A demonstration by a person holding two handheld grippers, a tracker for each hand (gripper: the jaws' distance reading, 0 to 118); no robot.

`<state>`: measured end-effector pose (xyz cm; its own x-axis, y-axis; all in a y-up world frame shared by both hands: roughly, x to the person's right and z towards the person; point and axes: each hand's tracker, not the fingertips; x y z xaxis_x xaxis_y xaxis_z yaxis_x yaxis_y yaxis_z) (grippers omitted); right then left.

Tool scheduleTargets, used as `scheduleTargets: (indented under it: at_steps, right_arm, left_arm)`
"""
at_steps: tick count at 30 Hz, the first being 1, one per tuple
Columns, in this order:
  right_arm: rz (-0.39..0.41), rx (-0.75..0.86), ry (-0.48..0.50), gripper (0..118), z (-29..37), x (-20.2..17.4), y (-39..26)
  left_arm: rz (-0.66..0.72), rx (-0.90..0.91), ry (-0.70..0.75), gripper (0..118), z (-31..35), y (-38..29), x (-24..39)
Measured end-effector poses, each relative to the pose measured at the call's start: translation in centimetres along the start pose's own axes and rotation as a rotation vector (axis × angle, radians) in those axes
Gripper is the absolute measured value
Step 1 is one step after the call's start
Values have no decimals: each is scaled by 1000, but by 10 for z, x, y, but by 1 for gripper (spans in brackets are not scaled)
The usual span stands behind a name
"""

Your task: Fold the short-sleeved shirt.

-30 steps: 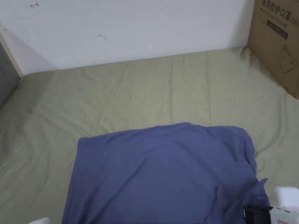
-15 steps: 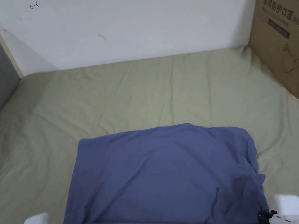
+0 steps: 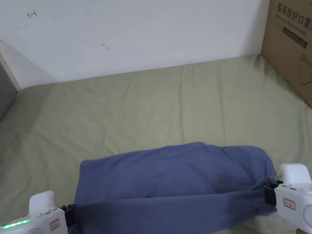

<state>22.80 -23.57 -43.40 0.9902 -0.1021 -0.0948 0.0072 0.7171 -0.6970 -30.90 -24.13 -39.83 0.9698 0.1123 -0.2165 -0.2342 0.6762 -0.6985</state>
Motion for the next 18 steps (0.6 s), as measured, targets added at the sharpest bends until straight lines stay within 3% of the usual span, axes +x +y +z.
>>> scheduleTargets:
  at_steps: [13,18]
  right_arm:
    - [-56,-209,-72,5,-128,9,27]
    - [-62,-234,-74,5,-143,11,16]
  left_arm:
    - [-114,-140,58,4,-120,31,18]
    - [-122,-215,69,4,-143,16,18]
